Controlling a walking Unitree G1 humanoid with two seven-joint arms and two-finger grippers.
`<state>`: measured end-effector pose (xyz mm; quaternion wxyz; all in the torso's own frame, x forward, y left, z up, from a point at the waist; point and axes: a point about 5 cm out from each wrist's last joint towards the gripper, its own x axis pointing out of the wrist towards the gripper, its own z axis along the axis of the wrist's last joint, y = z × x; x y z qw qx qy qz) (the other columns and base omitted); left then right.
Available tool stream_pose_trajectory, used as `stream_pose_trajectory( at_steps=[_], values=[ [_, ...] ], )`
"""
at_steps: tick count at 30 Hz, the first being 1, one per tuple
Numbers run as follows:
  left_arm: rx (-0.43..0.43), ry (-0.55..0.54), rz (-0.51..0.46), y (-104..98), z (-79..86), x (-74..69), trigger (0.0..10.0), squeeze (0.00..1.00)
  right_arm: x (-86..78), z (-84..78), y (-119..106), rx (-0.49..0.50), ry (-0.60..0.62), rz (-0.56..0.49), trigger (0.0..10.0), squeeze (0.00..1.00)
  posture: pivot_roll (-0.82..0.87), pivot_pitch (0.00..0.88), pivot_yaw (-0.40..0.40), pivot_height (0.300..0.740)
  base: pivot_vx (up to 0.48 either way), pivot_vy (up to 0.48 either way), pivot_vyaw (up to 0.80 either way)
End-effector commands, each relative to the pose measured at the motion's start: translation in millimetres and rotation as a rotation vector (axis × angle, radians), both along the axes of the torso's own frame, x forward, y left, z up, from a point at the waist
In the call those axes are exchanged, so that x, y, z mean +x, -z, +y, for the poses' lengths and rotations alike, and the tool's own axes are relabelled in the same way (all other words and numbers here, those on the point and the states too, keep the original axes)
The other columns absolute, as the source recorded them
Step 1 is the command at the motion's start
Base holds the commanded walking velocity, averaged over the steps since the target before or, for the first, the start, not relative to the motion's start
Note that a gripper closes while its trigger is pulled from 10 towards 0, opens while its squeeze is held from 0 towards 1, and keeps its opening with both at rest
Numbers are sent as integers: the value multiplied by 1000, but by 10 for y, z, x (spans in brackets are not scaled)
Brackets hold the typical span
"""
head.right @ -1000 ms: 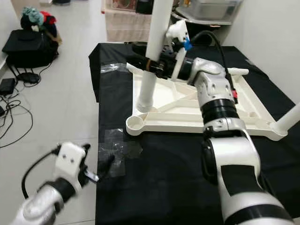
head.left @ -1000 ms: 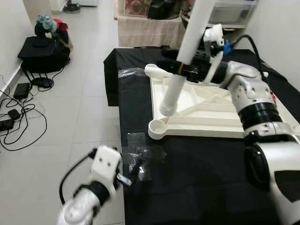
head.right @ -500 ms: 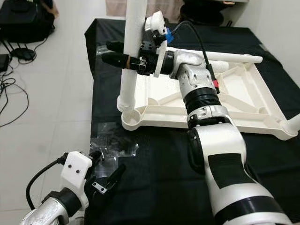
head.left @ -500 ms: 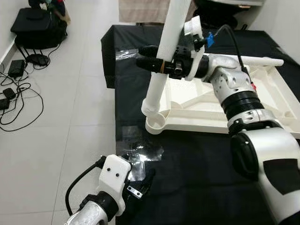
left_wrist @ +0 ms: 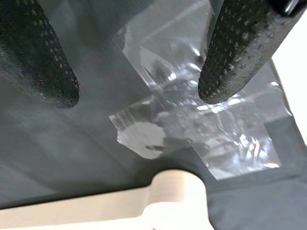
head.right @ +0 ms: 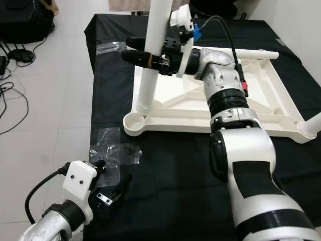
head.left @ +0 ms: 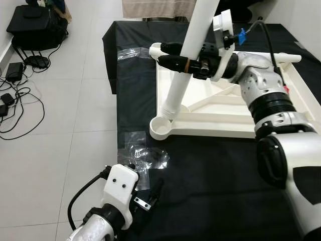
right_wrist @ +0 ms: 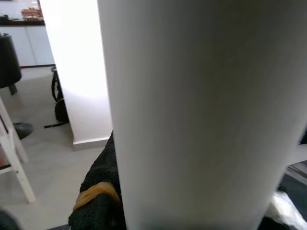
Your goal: Building children table
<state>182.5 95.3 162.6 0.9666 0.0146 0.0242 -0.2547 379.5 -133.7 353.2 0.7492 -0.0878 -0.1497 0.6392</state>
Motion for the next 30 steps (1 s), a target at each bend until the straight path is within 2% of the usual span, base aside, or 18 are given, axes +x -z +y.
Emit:
stream_pose_trajectory(
  at_steps=[1, 6, 10, 14, 23, 30],
  values=[
    [23, 0, 24, 54, 11, -10, 10000, 0, -21, -4, 14, -35, -39, 7, 10000, 0, 96, 266, -108, 740, 0, 0, 0],
    [26, 0, 20, 50, 4, 11, 10000, 0, -49, 73, 129, -75, -119, 24, 10000, 0, 100, 253, -107, 740, 0, 0, 0],
    [25, 2, 19, 49, 0, 14, 10000, 0, -53, 103, 157, -82, -133, 23, 10000, 0, 100, 253, -107, 740, 0, 0, 0],
    [28, -1, 15, 48, 7, 17, 10000, 0, -74, 267, 172, -83, -189, 15, 10000, 0, 99, 246, -111, 740, 0, 0, 0],
    [31, -6, 9, 44, 18, 26, 10000, 0, -103, 346, 176, -85, -240, 20, 10000, 0, 102, 244, -116, 740, 0, 0, 0],
    [29, -13, 6, 40, 23, 42, 10000, 0, -113, 398, 314, -125, -263, 50, 10000, 0, 95, 248, -120, 740, 0, 0, 0]
  ],
)
